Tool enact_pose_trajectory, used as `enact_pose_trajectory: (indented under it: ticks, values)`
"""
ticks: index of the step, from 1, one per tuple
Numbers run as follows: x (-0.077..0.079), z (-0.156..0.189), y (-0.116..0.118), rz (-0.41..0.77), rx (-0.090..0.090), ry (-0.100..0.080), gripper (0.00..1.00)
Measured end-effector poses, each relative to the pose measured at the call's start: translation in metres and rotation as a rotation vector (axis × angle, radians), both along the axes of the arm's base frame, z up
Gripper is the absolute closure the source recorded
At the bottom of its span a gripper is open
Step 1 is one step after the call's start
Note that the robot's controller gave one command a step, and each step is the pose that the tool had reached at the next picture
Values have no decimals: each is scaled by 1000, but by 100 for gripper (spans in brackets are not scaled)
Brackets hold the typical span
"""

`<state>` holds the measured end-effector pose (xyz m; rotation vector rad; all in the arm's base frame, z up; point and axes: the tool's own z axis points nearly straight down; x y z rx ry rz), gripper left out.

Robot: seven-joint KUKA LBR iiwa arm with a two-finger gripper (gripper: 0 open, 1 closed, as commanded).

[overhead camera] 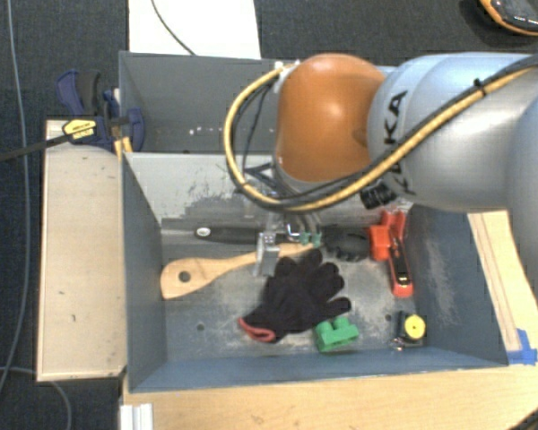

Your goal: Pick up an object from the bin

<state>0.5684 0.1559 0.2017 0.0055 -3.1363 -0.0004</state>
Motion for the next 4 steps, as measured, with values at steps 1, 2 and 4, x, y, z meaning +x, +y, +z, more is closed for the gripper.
enact_pose_trajectory:
  ticks: [1, 2, 4]
  values:
    - [2, 4, -1, -7, 1, -8, 0]
    - [11, -131, -100, 38, 2, -9, 0]
    - [14, -129, -94, 16, 3, -14, 0]
